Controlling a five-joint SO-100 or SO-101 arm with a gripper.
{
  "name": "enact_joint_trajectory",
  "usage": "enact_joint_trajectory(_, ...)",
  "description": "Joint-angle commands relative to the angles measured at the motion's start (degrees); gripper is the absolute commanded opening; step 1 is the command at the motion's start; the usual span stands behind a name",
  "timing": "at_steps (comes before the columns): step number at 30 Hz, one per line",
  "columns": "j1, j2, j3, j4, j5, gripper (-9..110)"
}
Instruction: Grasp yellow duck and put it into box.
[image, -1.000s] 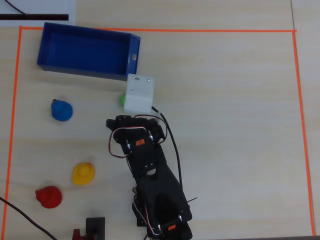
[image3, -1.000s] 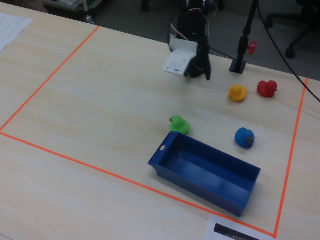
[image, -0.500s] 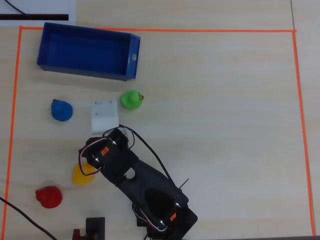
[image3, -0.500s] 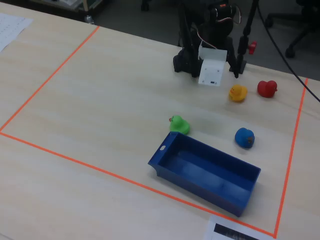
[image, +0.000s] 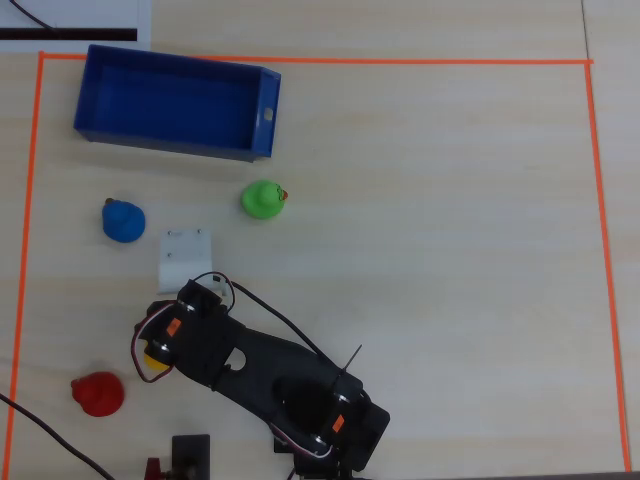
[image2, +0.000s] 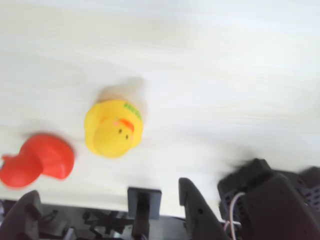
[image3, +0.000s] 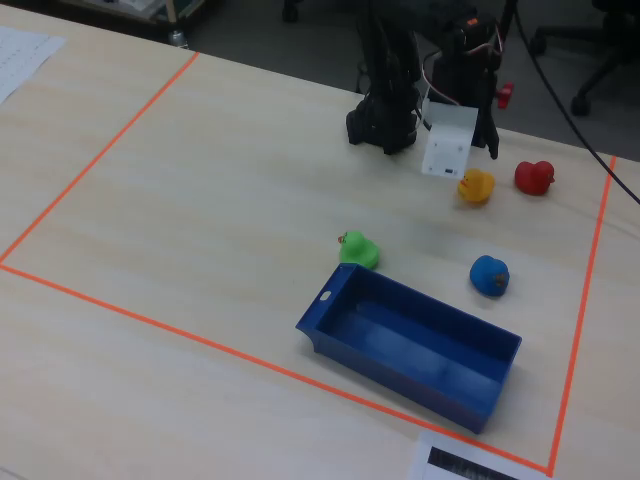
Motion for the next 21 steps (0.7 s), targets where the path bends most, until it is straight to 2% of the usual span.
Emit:
enact_joint_trajectory(1,-0.9,-0.9,2.1,-4.8,1.1,38)
enact_joint_trajectory(21,-6.6,-3.3,11.1,-14.3,8.7,37)
